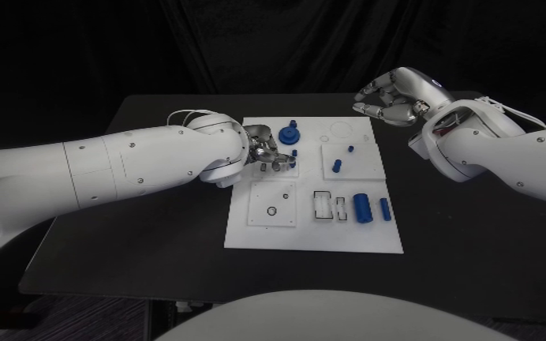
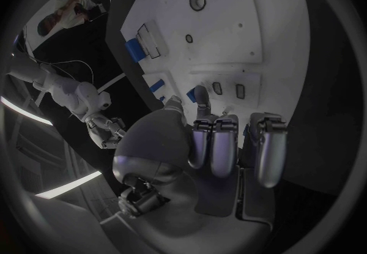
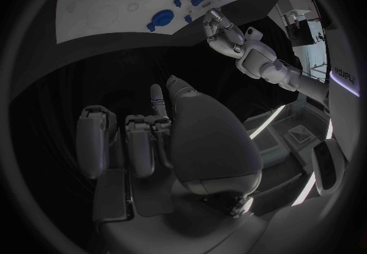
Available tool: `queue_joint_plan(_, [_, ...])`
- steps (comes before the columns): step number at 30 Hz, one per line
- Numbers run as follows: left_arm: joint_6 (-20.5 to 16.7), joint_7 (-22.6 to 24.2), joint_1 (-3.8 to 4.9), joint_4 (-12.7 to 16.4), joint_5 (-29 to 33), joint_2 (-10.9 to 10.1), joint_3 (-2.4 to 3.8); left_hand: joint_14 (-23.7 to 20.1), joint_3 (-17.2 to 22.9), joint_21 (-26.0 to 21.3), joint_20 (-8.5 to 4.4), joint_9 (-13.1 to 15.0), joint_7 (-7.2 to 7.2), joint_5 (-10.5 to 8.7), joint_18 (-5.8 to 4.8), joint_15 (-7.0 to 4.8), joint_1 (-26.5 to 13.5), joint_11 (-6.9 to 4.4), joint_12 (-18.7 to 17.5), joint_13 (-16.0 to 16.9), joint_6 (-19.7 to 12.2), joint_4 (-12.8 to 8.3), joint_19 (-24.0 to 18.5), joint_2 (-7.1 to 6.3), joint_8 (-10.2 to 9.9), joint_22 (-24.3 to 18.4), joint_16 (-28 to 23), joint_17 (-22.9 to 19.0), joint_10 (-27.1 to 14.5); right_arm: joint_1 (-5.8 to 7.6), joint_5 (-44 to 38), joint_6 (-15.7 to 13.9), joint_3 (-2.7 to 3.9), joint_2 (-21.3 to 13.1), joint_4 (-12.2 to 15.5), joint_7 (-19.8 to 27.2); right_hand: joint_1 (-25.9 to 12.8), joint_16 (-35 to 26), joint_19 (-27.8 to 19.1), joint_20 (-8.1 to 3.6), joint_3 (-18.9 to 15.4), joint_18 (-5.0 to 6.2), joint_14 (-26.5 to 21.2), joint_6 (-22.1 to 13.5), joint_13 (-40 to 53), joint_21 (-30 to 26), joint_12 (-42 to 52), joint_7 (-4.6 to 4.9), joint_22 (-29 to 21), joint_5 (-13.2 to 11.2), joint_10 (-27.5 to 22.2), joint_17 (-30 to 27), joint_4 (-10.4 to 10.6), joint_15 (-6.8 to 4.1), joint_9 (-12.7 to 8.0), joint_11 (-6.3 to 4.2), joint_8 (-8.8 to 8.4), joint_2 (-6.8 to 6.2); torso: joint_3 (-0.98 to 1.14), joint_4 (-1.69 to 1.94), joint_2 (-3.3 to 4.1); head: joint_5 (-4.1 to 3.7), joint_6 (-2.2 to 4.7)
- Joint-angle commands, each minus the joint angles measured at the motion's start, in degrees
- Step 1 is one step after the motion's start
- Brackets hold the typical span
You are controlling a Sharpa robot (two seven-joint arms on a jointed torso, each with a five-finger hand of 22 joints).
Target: Assemble the parts on the task board
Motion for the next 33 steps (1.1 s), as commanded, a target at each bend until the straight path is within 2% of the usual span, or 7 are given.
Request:
queue_joint_plan(1, [-1.09, -0.59, 0.1, 0.03, -0.83, 0.45, 0.09, 5.95, -0.64, 0.17, -0.4, 0.17, -0.09, -0.4, -0.32, -0.4, -0.92, -0.35, 0.14, 14.91, 0.51, 0.03, 6.13, 0.2, -0.6, 15.06, -0.26, 15.06, 5.86, -0.14, -0.01, 1.05, 0.05, 0.11, -0.11, -1.96, 0.67, 0.14, 0.6, -0.08, 0.39, 0.12, 5.97, 0.23, 15.1, -0.18, 0.16, -0.07, 11.99, 0.47, 6.07, 15.09, -0.13, -0.05, -0.09, 0.1, 0.13, 0.07, 0.11, 0.05, -0.13, -0.08, 0.0])
queue_joint_plan(4, [-1.79, -0.05, 0.09, 0.01, -0.83, 0.74, 0.1, 5.95, -0.88, 0.17, -0.36, 0.37, -0.04, -1.21, -0.32, -0.37, -1.29, -0.31, 0.14, 14.91, 0.72, -0.03, 6.13, 0.27, -1.29, 15.06, -0.26, 15.06, 5.86, -0.15, -0.01, 1.17, 0.05, 0.26, -0.2, -2.12, 0.89, 0.14, 0.6, -0.08, 0.48, 0.12, 5.97, 0.23, 15.1, -0.17, 0.16, -0.07, 11.99, 0.77, 6.07, 15.09, -0.23, -0.06, -0.12, 0.1, 0.12, 0.14, 0.04, 0.22, -0.14, -0.3, 0.0])
queue_joint_plan(9, [-3.08, 0.7, 0.08, -0.17, -0.84, 1.1, 0.1, 5.95, -1.15, 0.17, -0.31, 0.58, 0.01, -2.07, -0.32, -0.33, -1.78, -0.26, 0.14, 14.91, 1.06, 0.03, 6.13, 0.52, -2.12, 15.06, -0.26, 15.06, 5.86, -0.17, -0.01, 1.55, 0.05, 0.44, -0.37, -2.46, 1.78, 0.14, 0.56, -0.1, 0.86, 0.14, 5.97, 0.22, 15.1, -0.21, 0.16, -0.03, 11.97, 2.33, 6.07, 15.09, -0.65, -0.06, -0.22, 0.11, 0.09, 0.3, -0.01, -0.13, -0.09, -0.12, 0.0])
queue_joint_plan(12, [-4.03, 1.07, 0.08, -0.43, -0.84, 1.28, 0.11, 5.95, -1.35, 0.17, -0.29, 0.67, 0.04, -2.29, -0.32, -0.31, -2.19, -0.24, 0.14, 14.91, 1.27, 0.07, 6.13, 0.68, -2.47, 15.06, -0.26, 15.06, 5.86, -0.18, -0.01, 1.92, 0.05, 0.55, -0.52, -2.78, 1.98, 0.14, 0.52, -0.1, 0.95, 0.15, 5.97, 0.23, 15.1, -0.27, 0.16, -0.02, 11.95, 2.86, 6.07, 15.09, -0.73, -0.05, -0.25, 0.12, 0.08, 0.32, -0.06, -0.03, -0.14, -0.24, 0.0])
queue_joint_plan(19, [-3.93, 1.66, 0.07, -2.04, -0.84, 2.22, 0.1, 5.95, -1.55, 0.17, -0.27, 1.17, -0.05, -2.76, -0.32, -0.32, -2.98, -0.27, 0.14, 14.91, 2.09, 0.07, 6.13, 1.45, -2.9, 15.06, -0.26, 15.06, 5.86, -0.27, -0.01, 2.51, 0.05, 0.67, -0.68, -3.21, 2.37, 0.14, 0.4, -0.09, 1.14, 0.2, 5.97, 0.26, 15.1, -0.45, 0.16, 0.0, 11.88, 3.84, 6.07, 15.09, -0.93, -0.04, -0.3, 0.13, 0.09, 0.37, 0.08, -0.02, -0.3, -0.35, 0.0])
queue_joint_plan(21, [-3.83, 1.85, 0.06, -2.64, -0.84, 2.56, 0.1, 5.95, -1.55, 0.17, -0.27, 1.18, -0.05, -2.76, -0.32, -0.32, -2.98, -0.27, 0.14, 14.91, 2.09, 0.06, 6.13, 1.46, -2.9, 15.06, -0.26, 15.06, 5.86, -0.3, -0.01, 2.63, 0.05, 0.71, -0.59, -3.27, 2.91, 0.14, 0.43, -0.1, 1.43, 0.19, 5.97, 0.33, 15.1, -0.39, 0.16, -0.01, 11.9, 5.25, 6.07, 15.09, -1.26, -0.06, -0.33, 0.12, 0.12, 0.41, 0.12, -0.01, -0.32, -0.33, 0.0])
queue_joint_plan(33, [-2.93, 1.86, -0.06, -5.12, -0.84, 4.44, 0.09, 5.95, -1.61, 0.17, -0.28, 1.43, -0.13, -2.87, -0.32, -0.36, -2.87, -0.33, 0.14, 14.91, 2.41, -0.1, 6.13, 1.4, -2.97, 15.06, -0.26, 15.06, 5.86, -0.42, -0.01, 3.08, 0.05, 0.73, -0.34, -3.48, 3.02, 0.14, 0.42, -0.1, 1.5, 0.19, 5.97, 0.35, 15.1, -0.4, 0.16, 0.02, 11.89, 5.71, 6.07, 15.09, -1.33, -0.05, -0.35, 0.13, 0.13, 0.4, -0.16, 0.03, -0.28, -0.04, 0.0])
